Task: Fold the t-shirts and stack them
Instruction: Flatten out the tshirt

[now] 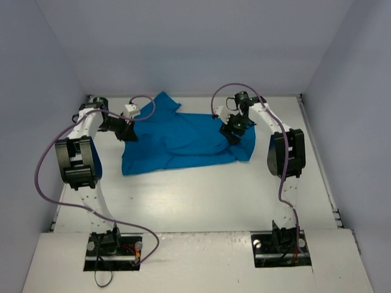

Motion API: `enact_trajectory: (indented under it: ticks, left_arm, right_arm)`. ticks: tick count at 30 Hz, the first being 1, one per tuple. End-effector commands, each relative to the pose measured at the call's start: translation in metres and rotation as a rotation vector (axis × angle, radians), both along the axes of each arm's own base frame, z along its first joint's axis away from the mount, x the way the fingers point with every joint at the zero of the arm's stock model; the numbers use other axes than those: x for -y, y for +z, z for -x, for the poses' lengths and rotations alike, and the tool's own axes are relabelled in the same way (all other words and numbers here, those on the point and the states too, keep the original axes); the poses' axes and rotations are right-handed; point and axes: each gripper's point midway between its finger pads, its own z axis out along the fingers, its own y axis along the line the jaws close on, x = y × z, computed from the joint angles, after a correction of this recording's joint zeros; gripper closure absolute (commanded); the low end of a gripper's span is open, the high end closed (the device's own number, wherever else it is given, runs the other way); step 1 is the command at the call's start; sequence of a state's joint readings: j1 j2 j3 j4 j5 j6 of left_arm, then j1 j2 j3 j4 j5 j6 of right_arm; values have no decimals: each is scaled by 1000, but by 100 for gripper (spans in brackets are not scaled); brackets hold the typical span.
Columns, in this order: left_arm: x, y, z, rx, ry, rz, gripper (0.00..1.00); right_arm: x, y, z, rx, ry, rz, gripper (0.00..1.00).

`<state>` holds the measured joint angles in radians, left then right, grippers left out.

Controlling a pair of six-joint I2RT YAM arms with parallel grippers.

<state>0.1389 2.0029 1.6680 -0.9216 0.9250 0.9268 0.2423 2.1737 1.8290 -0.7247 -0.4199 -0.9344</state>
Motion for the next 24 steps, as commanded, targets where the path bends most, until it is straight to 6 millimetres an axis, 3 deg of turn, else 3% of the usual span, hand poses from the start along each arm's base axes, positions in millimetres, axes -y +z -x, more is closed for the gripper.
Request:
enact_trajectory:
  ticks: [1, 4, 6, 14, 17, 24]
  left_arm:
    - [-7, 21, -11, 84, 27, 1, 100]
    - [-11, 21, -13, 89, 32, -5, 100]
    - [-13, 21, -14, 93, 34, -8, 100]
    - [-18, 24, -14, 101, 43, -17, 100]
    - [-17, 25, -12, 104, 42, -20, 100]
    - [-19, 23, -7, 101, 42, -28, 100]
  right_arm:
    - [20, 62, -1, 124, -3, 11, 46]
    - [29, 73, 6, 148, 0, 28, 49]
    - [33, 71, 15, 137, 2, 28, 59]
    - [43, 36, 47, 21, 28, 5, 74]
    - [44, 27, 46, 2, 32, -3, 79]
    - [51, 15, 27, -15, -5, -22, 78]
